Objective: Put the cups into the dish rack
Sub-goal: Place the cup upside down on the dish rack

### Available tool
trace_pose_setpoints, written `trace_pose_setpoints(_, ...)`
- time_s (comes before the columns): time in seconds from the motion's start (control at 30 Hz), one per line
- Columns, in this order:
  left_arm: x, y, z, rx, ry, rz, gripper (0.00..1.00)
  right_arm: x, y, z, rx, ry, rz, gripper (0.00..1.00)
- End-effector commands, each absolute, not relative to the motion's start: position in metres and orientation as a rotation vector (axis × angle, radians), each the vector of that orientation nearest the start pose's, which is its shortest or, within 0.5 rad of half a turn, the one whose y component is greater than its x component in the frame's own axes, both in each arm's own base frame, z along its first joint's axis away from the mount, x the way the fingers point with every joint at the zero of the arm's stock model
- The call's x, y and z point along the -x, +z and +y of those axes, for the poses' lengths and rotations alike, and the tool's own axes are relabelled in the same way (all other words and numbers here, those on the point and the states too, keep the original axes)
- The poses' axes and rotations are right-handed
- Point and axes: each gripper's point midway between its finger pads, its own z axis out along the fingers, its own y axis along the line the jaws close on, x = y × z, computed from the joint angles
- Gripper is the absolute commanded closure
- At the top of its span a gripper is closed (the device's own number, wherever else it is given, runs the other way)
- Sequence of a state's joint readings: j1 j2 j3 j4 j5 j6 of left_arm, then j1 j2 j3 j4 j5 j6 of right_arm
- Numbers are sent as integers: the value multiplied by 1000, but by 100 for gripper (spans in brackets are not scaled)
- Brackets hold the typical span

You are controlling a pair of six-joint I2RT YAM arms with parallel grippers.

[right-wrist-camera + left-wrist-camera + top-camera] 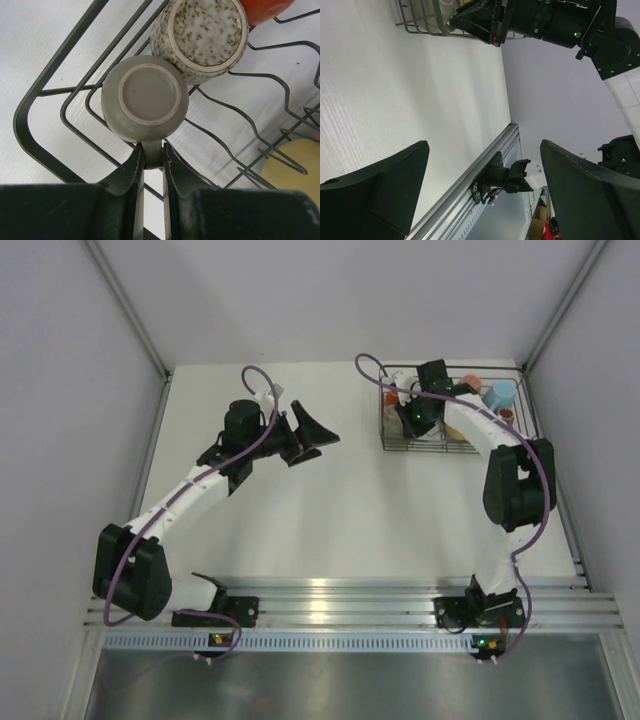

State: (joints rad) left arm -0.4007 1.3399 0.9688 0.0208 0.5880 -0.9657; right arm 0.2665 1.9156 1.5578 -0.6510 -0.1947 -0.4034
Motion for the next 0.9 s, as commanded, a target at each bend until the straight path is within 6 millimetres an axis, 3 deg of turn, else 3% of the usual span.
trace_pose_setpoints(0.0,-307,265,-268,107,-1425,2098,2,-465,99,151,956,131,2282,100)
trace_pose_setpoints(0.4,-304,266,-265,111,-1418,2096,2,-456,70,148,995,48,2335,100)
trace_pose_setpoints(0.63,-302,267,-265,108,-1420,2093,2,-453,60,130,987,-84,2406,99)
trace_pose_setpoints(0.8,-300,265,-264,110,-1419,2096,2,-451,64,124,956,-127,2420,68)
trace_pose_setpoints(0.87,-300,265,-264,113,-1419,2096,2,-451,68,123,951,-140,2413,62)
